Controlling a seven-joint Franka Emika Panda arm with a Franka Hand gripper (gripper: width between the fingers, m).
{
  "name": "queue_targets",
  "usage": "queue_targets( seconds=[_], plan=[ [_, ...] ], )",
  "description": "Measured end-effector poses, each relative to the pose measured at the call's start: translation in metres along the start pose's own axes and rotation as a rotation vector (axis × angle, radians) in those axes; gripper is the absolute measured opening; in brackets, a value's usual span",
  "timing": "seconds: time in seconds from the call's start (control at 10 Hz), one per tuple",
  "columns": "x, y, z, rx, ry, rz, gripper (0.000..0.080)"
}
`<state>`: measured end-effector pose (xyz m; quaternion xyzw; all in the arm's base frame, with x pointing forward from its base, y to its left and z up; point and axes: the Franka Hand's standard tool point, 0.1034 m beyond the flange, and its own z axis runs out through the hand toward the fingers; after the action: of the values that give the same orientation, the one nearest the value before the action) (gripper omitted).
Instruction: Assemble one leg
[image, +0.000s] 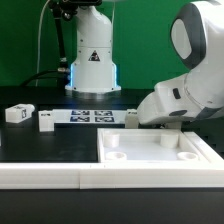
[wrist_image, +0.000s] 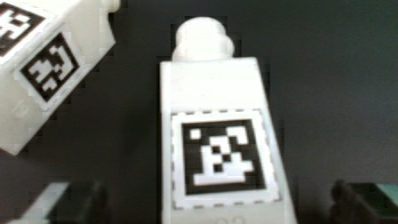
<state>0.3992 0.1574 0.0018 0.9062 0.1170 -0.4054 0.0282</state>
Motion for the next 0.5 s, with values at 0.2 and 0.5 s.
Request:
queue_targets(
  seconds=[0.2,0.5],
  plan=[
    [0.0,-0.0001,0.0,0.0,0.0,0.0,0.0289],
    [-0.0001,-0.0001,0.0,0.0,0.0,0.0,0.0291]
  ],
)
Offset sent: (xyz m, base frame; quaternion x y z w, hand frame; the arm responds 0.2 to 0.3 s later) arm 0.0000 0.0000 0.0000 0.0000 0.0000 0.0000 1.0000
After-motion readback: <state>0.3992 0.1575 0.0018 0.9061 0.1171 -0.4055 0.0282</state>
